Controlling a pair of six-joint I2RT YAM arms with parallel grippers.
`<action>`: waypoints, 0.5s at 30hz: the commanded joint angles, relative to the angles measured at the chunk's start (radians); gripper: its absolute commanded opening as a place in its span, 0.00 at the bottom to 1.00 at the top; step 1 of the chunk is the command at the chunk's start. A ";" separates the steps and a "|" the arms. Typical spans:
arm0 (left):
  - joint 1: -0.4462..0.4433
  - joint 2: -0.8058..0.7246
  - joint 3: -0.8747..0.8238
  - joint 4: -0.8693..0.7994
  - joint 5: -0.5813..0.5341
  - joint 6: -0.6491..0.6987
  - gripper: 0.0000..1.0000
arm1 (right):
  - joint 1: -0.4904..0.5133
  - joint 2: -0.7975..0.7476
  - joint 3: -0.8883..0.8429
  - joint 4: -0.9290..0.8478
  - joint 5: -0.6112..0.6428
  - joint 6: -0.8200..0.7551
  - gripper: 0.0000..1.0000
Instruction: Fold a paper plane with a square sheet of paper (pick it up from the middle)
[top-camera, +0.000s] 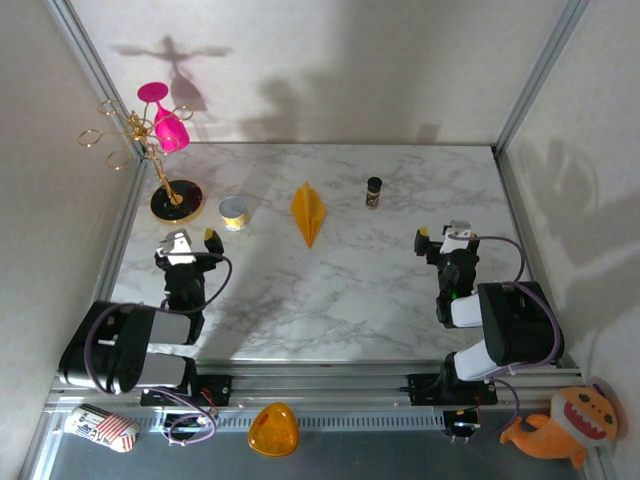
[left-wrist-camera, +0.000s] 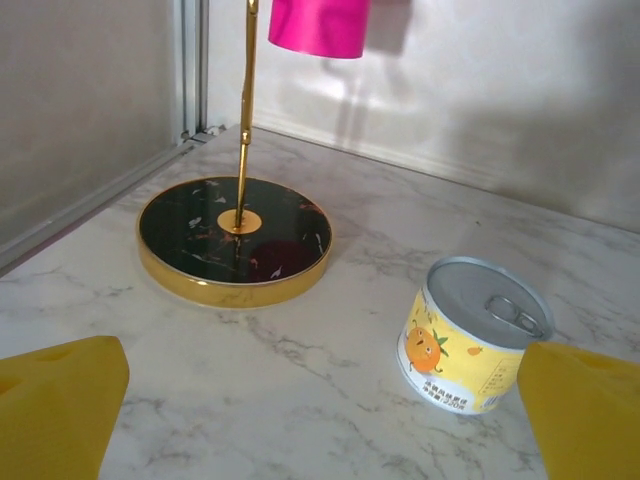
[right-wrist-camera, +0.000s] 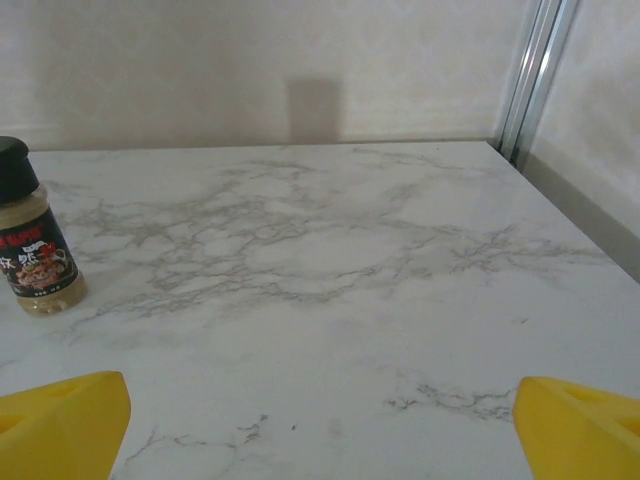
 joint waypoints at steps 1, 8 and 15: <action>0.018 0.096 0.032 0.124 0.055 0.020 1.00 | -0.020 0.038 -0.018 0.119 -0.056 0.006 0.99; 0.016 0.144 0.100 0.035 -0.007 0.006 0.99 | -0.034 0.046 0.001 0.092 -0.056 0.026 0.99; 0.012 0.143 0.098 0.038 -0.008 0.008 0.99 | -0.045 0.044 0.007 0.076 -0.067 0.033 0.99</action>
